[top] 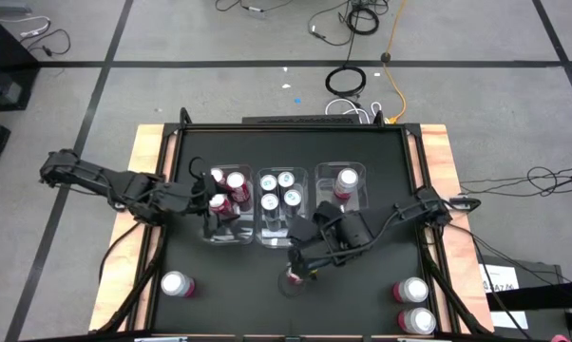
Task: Sort soda cans
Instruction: Put the red soda can into the left transparent bin
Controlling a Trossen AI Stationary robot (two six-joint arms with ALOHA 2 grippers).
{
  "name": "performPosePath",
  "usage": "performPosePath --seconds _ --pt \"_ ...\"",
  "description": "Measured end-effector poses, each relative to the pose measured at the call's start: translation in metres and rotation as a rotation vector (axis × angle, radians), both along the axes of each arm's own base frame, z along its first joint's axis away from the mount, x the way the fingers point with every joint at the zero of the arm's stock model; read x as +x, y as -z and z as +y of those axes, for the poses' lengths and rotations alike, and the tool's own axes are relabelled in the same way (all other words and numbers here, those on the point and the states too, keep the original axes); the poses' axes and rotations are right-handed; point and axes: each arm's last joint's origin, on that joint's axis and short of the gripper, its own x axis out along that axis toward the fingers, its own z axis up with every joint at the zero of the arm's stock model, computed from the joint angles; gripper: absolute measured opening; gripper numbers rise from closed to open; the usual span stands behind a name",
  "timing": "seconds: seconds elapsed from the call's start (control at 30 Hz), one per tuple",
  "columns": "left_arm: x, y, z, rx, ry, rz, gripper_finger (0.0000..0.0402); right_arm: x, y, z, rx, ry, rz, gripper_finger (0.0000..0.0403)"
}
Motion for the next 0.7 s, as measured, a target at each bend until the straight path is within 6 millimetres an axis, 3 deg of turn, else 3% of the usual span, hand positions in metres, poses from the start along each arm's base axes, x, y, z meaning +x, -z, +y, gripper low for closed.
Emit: performPosePath --seconds 0.17,0.4,0.6,0.7 --pt "0.012 -0.005 -0.004 0.034 0.015 0.019 0.0388 -0.006 0.006 0.010 -0.083 -0.015 0.006 0.0391" --pt "0.036 -0.012 -0.023 0.079 0.081 0.066 0.0388 -0.019 0.032 0.026 -0.124 0.025 0.070 0.0391" --pt "0.062 -0.028 -0.055 0.156 0.103 0.053 0.0388 -0.066 0.031 0.042 -0.094 0.043 -0.093 0.0391" --pt "0.075 -0.033 -0.071 0.166 0.118 0.057 0.0388 -0.093 0.046 0.047 -0.020 0.028 -0.170 0.0391"
